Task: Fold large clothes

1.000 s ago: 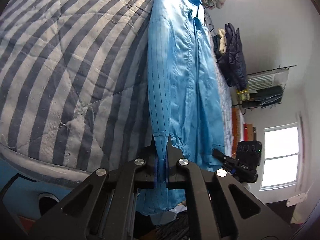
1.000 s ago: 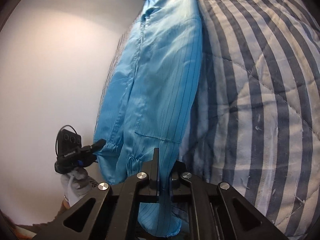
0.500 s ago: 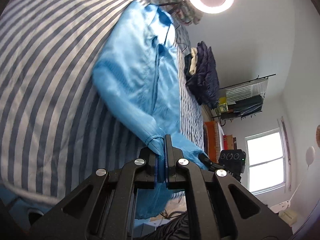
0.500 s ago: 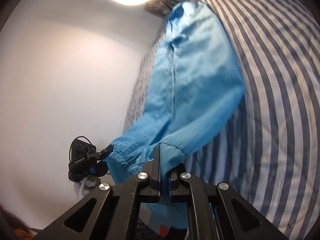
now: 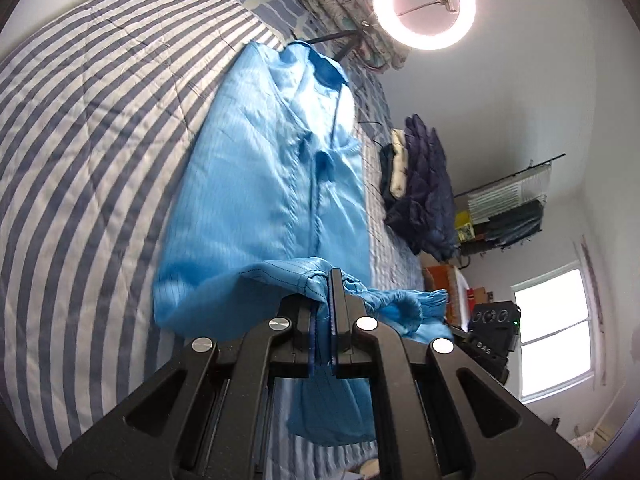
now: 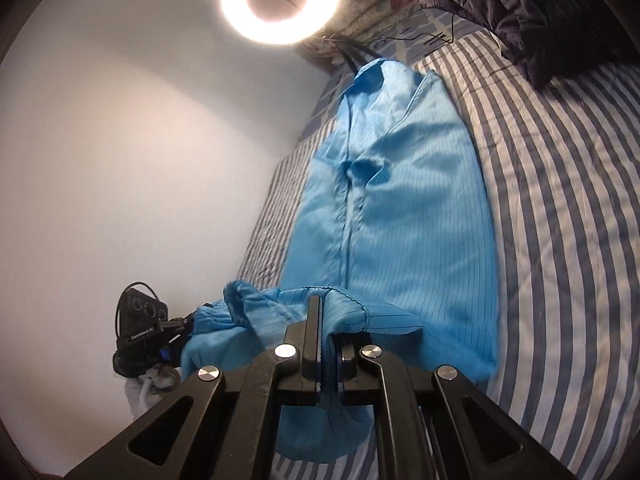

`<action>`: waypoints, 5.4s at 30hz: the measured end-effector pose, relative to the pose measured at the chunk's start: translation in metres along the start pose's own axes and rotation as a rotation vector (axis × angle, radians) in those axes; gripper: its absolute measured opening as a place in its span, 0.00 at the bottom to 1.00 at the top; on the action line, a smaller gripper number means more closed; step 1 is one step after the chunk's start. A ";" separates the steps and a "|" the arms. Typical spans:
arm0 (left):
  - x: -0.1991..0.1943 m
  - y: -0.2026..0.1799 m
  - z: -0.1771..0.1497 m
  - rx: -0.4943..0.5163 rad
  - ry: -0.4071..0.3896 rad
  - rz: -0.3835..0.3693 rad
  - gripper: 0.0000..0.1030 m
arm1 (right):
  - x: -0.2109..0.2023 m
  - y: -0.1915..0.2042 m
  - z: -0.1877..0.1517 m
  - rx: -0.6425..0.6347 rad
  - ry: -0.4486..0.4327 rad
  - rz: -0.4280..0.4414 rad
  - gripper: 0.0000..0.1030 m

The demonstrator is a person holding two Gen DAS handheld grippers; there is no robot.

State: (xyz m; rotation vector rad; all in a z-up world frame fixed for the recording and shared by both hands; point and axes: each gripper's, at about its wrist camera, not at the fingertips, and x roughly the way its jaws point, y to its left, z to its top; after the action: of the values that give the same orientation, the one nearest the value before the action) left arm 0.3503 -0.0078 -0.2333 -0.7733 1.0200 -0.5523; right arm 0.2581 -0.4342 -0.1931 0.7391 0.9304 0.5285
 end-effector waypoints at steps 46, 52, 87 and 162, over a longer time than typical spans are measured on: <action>0.063 0.006 0.002 0.256 0.129 0.231 0.55 | 0.061 0.000 -0.011 -0.350 0.304 -0.202 0.25; 0.082 0.015 0.028 0.194 0.069 0.272 0.55 | 0.084 0.007 0.007 -0.404 0.235 -0.313 0.25; 0.038 0.039 0.045 0.153 0.001 0.328 0.55 | 0.066 0.005 0.080 -0.233 -0.024 -0.360 0.52; 0.067 -0.018 0.081 0.321 0.088 0.330 0.12 | 0.003 0.026 0.066 -0.397 0.107 -0.375 0.26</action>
State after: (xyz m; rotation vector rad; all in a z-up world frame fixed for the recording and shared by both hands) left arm 0.4512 -0.0424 -0.2310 -0.2907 1.0800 -0.4515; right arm 0.3138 -0.4371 -0.1496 0.1716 0.9970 0.4041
